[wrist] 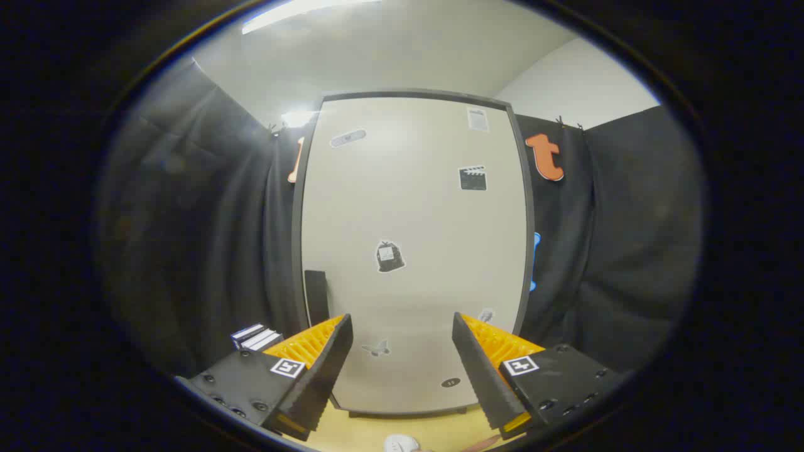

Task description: Open the shoe cabinet door, grab the shoes and put them into the shoe cabinet, then close the shoe cabinet door.

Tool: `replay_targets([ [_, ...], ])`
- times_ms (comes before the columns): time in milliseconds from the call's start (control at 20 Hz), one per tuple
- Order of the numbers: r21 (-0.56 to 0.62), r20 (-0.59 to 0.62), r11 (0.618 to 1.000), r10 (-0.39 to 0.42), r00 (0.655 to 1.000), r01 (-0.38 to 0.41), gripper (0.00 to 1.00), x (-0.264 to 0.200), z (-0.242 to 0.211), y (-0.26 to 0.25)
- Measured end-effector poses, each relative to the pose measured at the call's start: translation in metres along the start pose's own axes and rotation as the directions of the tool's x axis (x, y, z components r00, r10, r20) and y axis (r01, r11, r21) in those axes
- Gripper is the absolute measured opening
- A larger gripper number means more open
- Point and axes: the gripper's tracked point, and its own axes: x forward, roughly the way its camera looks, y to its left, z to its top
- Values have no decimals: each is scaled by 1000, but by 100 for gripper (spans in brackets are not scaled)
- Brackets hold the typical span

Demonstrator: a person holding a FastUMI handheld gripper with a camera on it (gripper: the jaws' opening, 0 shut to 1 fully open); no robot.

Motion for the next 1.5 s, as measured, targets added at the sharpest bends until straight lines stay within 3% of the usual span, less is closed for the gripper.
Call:
replay_targets([
  [800,12,21,1000,-1,1000,1,98,6,2,12],
  [1500,68,-1,993,99,995,-99,96,68,-27,100],
])
